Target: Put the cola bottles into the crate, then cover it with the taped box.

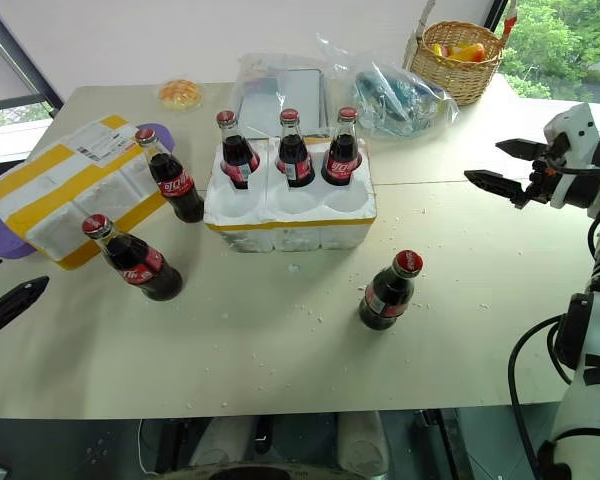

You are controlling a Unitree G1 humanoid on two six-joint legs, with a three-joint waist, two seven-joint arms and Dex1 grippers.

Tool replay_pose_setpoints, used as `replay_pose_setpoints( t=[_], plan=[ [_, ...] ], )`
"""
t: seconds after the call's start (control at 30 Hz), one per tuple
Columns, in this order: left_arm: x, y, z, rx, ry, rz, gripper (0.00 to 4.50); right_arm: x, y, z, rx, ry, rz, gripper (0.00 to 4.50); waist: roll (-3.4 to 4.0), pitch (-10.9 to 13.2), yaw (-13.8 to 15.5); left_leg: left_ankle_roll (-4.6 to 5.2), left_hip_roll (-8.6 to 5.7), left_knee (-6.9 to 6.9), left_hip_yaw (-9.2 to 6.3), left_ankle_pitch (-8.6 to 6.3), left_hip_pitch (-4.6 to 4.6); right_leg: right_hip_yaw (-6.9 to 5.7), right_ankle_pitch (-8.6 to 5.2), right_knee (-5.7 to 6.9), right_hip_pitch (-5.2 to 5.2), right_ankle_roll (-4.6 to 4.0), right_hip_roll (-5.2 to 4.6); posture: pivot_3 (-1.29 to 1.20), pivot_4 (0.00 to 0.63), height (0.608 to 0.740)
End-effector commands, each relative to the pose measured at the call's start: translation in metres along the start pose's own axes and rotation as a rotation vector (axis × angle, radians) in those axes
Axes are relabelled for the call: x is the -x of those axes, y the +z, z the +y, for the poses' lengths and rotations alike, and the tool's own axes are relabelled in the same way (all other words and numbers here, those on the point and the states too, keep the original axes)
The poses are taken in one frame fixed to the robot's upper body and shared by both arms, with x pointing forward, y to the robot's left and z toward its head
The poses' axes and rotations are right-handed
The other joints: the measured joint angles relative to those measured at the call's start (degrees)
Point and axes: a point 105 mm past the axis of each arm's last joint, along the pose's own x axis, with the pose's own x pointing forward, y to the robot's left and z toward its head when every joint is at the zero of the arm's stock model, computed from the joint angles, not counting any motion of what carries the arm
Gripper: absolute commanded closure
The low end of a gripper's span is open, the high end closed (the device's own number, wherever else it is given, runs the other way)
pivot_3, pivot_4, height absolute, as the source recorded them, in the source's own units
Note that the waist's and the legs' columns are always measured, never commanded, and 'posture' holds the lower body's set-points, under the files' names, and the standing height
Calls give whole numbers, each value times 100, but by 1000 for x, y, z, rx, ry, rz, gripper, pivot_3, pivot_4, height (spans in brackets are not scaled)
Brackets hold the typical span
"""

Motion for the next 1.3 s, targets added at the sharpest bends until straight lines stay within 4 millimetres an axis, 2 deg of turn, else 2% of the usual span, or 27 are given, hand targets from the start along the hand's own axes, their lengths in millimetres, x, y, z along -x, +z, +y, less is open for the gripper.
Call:
replay_pose_setpoints(
  t=[0.03,0.37,0.4,0.57,0.7,0.83,0.93,1.07,1.23,1.3],
  plan=[
    [3,6,1,-66,1,1,318,12,11,-9,29,-51,-35,0,0,0,1,0,0,0,0,0,0,0,0,0,0,0,0,0,150,737],
    [4,2,6,-3,5,9,318,8,9,-10,20,-64,-34,0,0,0,0,0,0,6,2,0,4,2,0,6,4,0,1,0,150,737],
    [3,2,6,-1,5,8,145,7,9,-9,11,-54,-31,0,0,0,-1,0,0,6,2,0,5,2,0,6,4,0,1,0,150,737],
    [0,9,2,-31,-23,-14,145,2,14,-7,31,-38,-25,0,0,0,2,0,1,7,2,0,5,3,1,7,5,0,3,0,150,737],
    [-2,19,-9,-30,-117,-36,145,3,30,-4,43,23,-46,0,1,0,1,0,1,15,2,0,6,3,1,14,5,0,3,0,150,737],
    [-3,29,-26,-36,-262,-13,145,6,71,-1,55,100,-118,0,12,7,-16,0,1,27,4,0,5,7,1,25,3,1,4,0,150,737],
    [-5,37,-39,-45,-371,3,145,5,98,14,82,252,-134,0,22,12,-16,-1,2,29,5,0,5,9,1,31,1,0,4,0,150,737],
    [-8,39,-50,-70,-457,37,145,3,122,38,115,398,-140,0,23,14,-18,-1,10,24,2,-1,6,9,0,30,0,-1,13,0,150,737],
    [-22,30,-55,-81,-496,58,145,7,134,88,99,634,-122,0,26,15,17,-1,10,21,0,-1,4,10,0,31,-4,-1,12,0,150,737],
    [-27,24,-56,-76,-503,71,145,11,141,102,86,700,-141,0,27,16,22,-1,9,22,-2,-1,2,10,-1,31,-4,-1,12,0,150,737]
  ],
)
